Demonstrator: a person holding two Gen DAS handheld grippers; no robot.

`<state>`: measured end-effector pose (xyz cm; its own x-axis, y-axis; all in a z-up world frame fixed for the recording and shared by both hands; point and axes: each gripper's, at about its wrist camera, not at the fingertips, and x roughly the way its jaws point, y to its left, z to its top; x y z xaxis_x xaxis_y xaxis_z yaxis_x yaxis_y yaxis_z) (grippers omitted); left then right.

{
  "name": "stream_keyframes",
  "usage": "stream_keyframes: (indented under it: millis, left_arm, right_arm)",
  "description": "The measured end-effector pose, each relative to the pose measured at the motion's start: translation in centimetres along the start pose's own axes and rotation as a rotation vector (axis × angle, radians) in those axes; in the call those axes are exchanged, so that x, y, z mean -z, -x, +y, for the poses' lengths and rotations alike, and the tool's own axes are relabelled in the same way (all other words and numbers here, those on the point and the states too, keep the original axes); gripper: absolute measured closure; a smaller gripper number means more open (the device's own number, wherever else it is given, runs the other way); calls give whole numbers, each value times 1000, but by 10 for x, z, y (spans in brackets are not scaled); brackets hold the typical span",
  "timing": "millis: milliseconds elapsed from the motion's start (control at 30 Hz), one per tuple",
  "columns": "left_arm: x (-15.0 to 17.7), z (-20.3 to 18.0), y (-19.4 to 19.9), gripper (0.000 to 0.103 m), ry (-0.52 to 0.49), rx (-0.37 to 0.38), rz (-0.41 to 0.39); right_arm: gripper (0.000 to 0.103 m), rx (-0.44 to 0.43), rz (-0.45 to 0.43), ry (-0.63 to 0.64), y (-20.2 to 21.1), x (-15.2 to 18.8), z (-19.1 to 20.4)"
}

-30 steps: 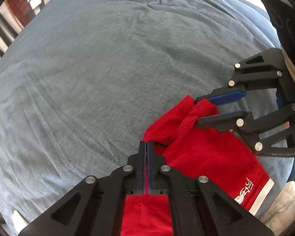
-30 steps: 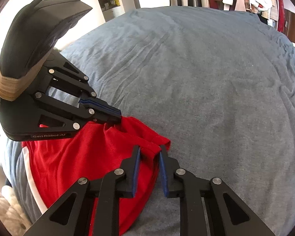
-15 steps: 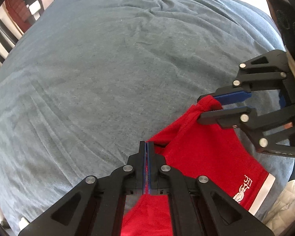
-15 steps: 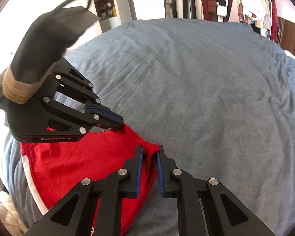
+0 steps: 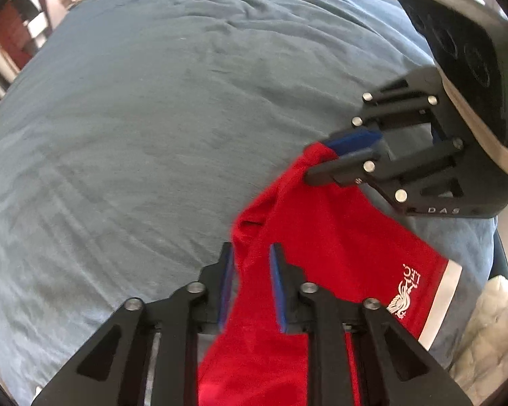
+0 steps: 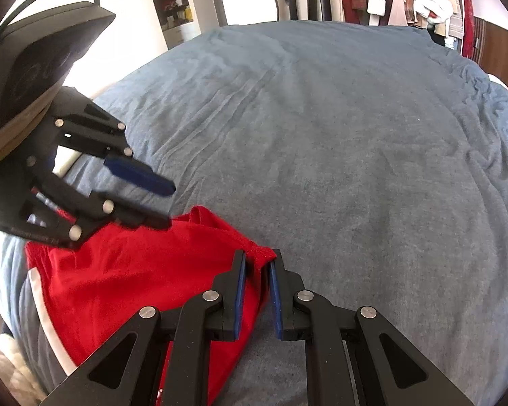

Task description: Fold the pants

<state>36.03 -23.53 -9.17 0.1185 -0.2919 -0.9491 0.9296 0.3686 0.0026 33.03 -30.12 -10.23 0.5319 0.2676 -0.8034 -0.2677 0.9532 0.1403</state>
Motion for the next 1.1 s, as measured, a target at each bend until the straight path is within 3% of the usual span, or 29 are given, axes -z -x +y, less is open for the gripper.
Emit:
stream_keyframes:
  millis: [67, 567, 967, 1100]
  left_arm:
    - [-1, 1, -4, 92, 10, 13, 4]
    - [-9, -12, -11, 91, -39, 43, 10]
    - [-15, -22, 3, 82, -119, 63, -21]
    - [-20, -16, 1, 80, -48, 89, -3]
  right_arm:
    - [89, 5, 1, 6, -1, 0, 1]
    - [89, -45, 1, 52, 18, 12, 14]
    - [93, -98, 25, 80, 30, 26, 27]
    - [94, -118, 31, 68, 31, 33, 29]
